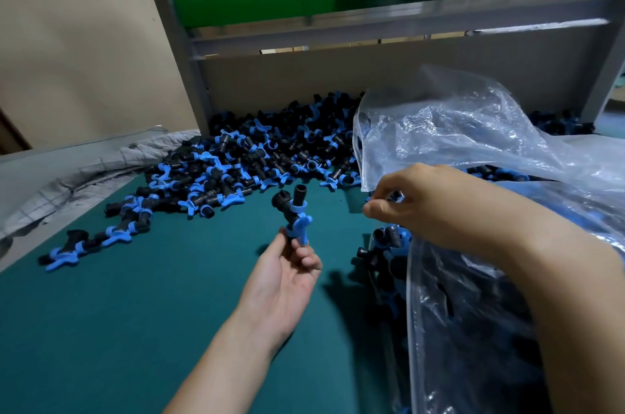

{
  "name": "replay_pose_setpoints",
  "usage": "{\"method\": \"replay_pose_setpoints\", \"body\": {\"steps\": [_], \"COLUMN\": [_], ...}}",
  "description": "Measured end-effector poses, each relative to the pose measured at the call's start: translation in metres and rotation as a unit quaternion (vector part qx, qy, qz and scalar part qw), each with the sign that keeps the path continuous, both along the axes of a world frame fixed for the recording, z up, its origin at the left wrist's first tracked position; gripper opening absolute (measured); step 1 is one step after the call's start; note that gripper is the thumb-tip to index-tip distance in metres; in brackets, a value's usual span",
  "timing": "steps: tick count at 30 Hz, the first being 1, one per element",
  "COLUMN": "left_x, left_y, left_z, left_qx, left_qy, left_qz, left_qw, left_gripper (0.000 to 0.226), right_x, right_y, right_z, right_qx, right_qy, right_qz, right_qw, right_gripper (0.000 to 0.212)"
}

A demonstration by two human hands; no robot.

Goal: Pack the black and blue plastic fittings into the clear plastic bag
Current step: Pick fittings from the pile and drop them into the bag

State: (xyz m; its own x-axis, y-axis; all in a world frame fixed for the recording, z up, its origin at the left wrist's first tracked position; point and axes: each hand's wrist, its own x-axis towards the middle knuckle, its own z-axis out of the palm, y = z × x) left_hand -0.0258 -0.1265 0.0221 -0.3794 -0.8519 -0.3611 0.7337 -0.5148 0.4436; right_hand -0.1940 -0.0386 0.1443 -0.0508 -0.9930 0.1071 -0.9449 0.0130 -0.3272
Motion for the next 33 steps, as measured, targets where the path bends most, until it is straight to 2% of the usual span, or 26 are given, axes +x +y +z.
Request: {"method": "replay_pose_setpoints", "body": {"steps": [5,8,11,13,16,22,27,33], "left_x": [0.003,0.002,0.002,0.005,0.009,0.008,0.011,0.012], "left_y": [-0.002,0.0,0.003,0.007,0.013,0.018,0.016,0.025], "left_z": [0.0,0.0,0.003,0.007,0.012,0.015,0.015,0.02], "left_qx": [-0.012,-0.054,-0.16,-0.264,-0.341,-0.363,-0.358,-0.368], "left_qy": [0.017,-0.027,-0.115,-0.181,-0.21,-0.232,-0.231,-0.2], "left_qz": [-0.015,-0.014,0.045,0.068,0.071,0.08,0.079,0.015], "left_qw": [1.0,0.998,0.979,0.945,0.914,0.899,0.901,0.908], "left_gripper": [0.022,0.023,0.016,0.015,0.02,0.024,0.025,0.019], "right_x": [0.001,0.002,0.001,0.001,0.001,0.001,-0.001,0.009], "right_y": [0.0,-0.001,0.0,0.001,0.0,0.0,0.0,-0.002], "right_z": [0.0,0.001,0.001,0.001,0.001,0.001,0.001,0.003], "right_qx": [0.003,0.006,0.006,0.005,0.004,0.003,0.001,-0.043], "right_qy": [0.006,0.005,0.001,0.001,-0.001,-0.002,-0.005,0.008], "right_qz": [-0.004,-0.006,-0.005,-0.004,-0.003,-0.004,-0.002,0.008], "right_qw": [1.0,1.0,1.0,1.0,1.0,1.0,1.0,0.999], "right_gripper": [0.032,0.032,0.032,0.032,0.032,0.032,0.031,0.031]}}
